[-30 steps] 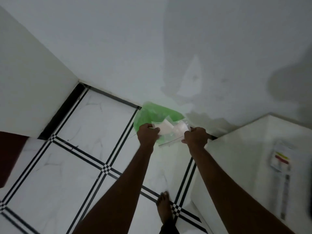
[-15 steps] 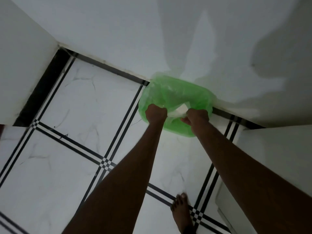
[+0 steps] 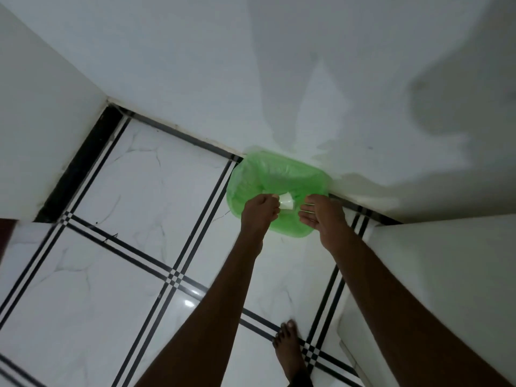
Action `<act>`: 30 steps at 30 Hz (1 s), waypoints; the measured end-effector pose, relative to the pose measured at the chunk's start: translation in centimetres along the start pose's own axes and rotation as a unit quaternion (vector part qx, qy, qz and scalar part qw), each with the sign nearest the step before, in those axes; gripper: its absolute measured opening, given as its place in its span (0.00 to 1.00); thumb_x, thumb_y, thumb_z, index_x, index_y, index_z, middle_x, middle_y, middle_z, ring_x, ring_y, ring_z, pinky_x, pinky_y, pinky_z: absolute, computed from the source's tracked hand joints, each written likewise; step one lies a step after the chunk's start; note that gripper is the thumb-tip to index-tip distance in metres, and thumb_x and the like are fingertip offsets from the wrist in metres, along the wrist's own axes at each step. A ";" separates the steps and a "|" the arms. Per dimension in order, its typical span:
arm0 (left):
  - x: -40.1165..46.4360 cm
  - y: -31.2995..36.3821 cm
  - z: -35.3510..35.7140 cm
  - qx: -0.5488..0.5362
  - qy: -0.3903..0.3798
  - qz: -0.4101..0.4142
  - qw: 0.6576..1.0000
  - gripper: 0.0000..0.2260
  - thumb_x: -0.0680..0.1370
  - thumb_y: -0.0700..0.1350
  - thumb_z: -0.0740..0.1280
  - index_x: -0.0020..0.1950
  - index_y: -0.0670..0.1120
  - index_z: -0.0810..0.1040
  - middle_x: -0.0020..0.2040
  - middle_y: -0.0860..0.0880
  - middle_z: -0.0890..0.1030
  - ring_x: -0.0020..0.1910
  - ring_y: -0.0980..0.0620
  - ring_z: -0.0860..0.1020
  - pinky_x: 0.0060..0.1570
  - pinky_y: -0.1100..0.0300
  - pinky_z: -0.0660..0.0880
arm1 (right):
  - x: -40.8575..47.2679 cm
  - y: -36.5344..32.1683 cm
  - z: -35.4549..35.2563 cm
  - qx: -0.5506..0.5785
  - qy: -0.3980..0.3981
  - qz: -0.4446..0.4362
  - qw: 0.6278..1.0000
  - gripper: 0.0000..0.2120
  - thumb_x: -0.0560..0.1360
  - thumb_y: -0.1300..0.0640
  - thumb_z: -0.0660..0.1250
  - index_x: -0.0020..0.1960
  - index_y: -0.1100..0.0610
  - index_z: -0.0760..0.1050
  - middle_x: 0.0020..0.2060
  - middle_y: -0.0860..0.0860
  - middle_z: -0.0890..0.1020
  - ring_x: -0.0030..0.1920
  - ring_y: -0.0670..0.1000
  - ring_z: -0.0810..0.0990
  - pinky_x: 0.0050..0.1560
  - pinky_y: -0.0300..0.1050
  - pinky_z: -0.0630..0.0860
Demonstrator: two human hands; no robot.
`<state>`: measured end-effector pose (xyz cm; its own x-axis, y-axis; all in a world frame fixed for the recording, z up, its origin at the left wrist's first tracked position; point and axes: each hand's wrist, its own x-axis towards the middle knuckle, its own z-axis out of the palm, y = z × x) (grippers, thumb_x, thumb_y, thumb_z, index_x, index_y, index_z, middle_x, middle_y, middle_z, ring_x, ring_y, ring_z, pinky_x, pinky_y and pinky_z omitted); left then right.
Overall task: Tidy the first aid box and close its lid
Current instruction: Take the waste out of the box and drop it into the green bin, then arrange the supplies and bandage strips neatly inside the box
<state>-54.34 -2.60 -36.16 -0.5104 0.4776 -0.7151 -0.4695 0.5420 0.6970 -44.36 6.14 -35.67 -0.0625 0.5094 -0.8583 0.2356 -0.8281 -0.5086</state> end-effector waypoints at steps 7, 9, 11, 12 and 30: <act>-14.7 8.9 5.5 -0.056 -0.030 0.087 0.994 0.11 0.80 0.44 0.66 0.57 0.41 0.83 0.54 0.41 0.85 0.56 0.44 0.83 0.59 0.51 0.79 | -16.6 -7.9 -9.0 0.048 0.013 -0.152 0.987 0.06 0.76 0.64 0.63 0.48 0.63 0.79 0.56 0.71 0.80 0.45 0.59 0.80 0.53 0.52 0.78; -19.9 10.6 7.9 -0.072 -0.059 0.103 0.990 0.11 0.81 0.44 0.64 0.59 0.42 0.82 0.54 0.41 0.85 0.56 0.44 0.83 0.59 0.52 0.79 | -21.2 -9.6 -12.9 0.064 0.018 -0.182 0.981 0.09 0.77 0.63 0.63 0.53 0.64 0.80 0.54 0.67 0.82 0.48 0.61 0.83 0.55 0.52 0.79; -24.7 11.7 10.6 -0.077 -0.099 0.124 0.984 0.12 0.81 0.43 0.62 0.60 0.42 0.82 0.55 0.42 0.85 0.56 0.46 0.83 0.59 0.53 0.79 | -25.5 -10.8 -17.0 0.067 0.025 -0.213 0.974 0.11 0.77 0.61 0.63 0.55 0.63 0.80 0.51 0.62 0.85 0.52 0.61 0.84 0.56 0.53 0.80; -26.8 12.1 11.8 -0.082 -0.119 0.133 0.980 0.13 0.82 0.44 0.62 0.61 0.42 0.82 0.56 0.42 0.85 0.56 0.46 0.83 0.59 0.53 0.79 | -27.2 -11.1 -19.0 0.067 0.023 -0.231 0.970 0.11 0.77 0.60 0.64 0.55 0.63 0.80 0.51 0.61 0.85 0.52 0.61 0.84 0.56 0.53 0.80; -50.1 0.6 35.8 0.035 -0.286 0.087 0.954 0.16 0.83 0.50 0.60 0.59 0.42 0.81 0.51 0.41 0.85 0.51 0.45 0.84 0.54 0.53 0.80 | -38.4 -1.4 -58.1 -0.021 0.181 -0.295 0.938 0.10 0.76 0.51 0.65 0.50 0.56 0.81 0.44 0.57 0.86 0.47 0.60 0.85 0.54 0.59 0.81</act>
<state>-3.26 -1.44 -1.75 -0.0902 0.8526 -0.5147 -0.3536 0.4558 0.8169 14.06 1.35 1.94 0.1377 0.9288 -0.3441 0.3019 -0.3703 -0.8785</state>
